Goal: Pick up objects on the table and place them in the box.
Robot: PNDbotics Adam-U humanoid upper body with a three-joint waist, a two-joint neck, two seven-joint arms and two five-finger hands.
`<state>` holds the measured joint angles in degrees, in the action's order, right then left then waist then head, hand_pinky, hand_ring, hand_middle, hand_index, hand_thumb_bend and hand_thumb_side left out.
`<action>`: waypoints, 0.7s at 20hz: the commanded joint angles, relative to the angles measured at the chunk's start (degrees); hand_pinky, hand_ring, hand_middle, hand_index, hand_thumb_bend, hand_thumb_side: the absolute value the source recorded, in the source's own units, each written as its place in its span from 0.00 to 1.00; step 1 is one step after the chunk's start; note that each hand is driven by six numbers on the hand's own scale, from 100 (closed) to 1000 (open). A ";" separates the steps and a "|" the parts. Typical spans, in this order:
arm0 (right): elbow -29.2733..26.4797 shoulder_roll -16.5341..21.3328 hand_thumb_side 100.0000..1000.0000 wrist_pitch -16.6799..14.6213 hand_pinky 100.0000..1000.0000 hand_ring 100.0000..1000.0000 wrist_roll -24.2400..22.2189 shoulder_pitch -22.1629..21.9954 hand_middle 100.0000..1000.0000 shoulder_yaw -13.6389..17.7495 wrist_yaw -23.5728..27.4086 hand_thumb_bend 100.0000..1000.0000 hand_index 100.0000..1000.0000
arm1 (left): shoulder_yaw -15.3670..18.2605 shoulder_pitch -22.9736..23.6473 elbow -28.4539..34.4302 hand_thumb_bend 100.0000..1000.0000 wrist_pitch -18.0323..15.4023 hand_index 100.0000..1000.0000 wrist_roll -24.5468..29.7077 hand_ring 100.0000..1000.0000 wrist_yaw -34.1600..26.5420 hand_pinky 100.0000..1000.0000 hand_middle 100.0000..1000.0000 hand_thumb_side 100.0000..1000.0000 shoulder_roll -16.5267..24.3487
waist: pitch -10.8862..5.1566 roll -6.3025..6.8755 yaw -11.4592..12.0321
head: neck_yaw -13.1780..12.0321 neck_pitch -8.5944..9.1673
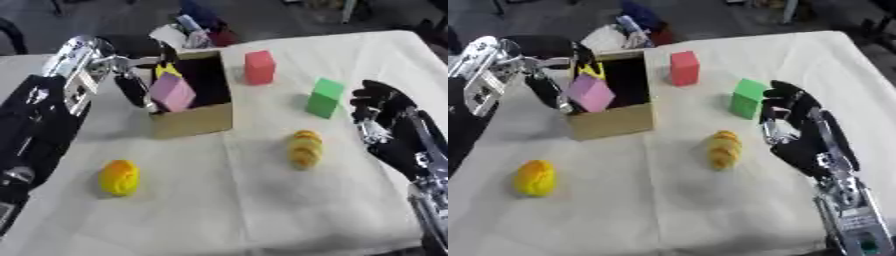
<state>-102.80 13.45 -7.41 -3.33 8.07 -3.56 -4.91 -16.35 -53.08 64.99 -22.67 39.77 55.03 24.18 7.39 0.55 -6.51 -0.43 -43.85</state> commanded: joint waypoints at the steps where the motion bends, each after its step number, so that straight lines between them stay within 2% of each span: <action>1: -0.50 0.86 0.26 -0.14 0.68 0.75 0.08 0.48 0.71 0.43 -0.08 0.00 0.85 | 1.24 -0.42 3.17 0.85 -0.04 0.94 2.27 0.81 -1.84 0.85 0.87 0.44 3.68 | -1.27 0.25 0.23 | 0.25 -0.27; 5: -0.50 0.82 0.26 -0.15 0.68 0.75 0.06 0.57 0.71 0.47 -0.13 0.00 0.85 | 3.16 0.88 8.80 0.82 1.17 0.90 0.67 0.78 -7.63 0.83 0.82 0.46 6.81 | -1.18 0.28 0.54 | 0.25 -0.27; 8: -0.49 0.92 0.26 -0.14 0.68 0.75 0.17 0.50 0.71 0.60 -0.16 0.00 0.85 | 3.89 2.79 14.82 0.76 1.86 0.86 -0.55 0.74 -14.13 0.81 0.77 0.43 10.39 | -1.16 0.37 0.71 | 0.41 -0.27; 14: -0.41 1.08 0.26 -0.13 0.68 0.75 0.30 0.54 0.71 0.71 -0.26 0.00 0.85 | 1.86 9.46 29.19 0.68 2.81 0.82 2.81 0.72 -22.67 0.80 0.73 0.34 19.24 | -1.06 0.71 1.18 | 0.71 -0.27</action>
<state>-102.79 13.45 -7.41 -3.14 8.07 -3.22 -4.93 -14.52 -42.94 90.81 -19.97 41.71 34.08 40.10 7.39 0.56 -5.38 0.13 -43.85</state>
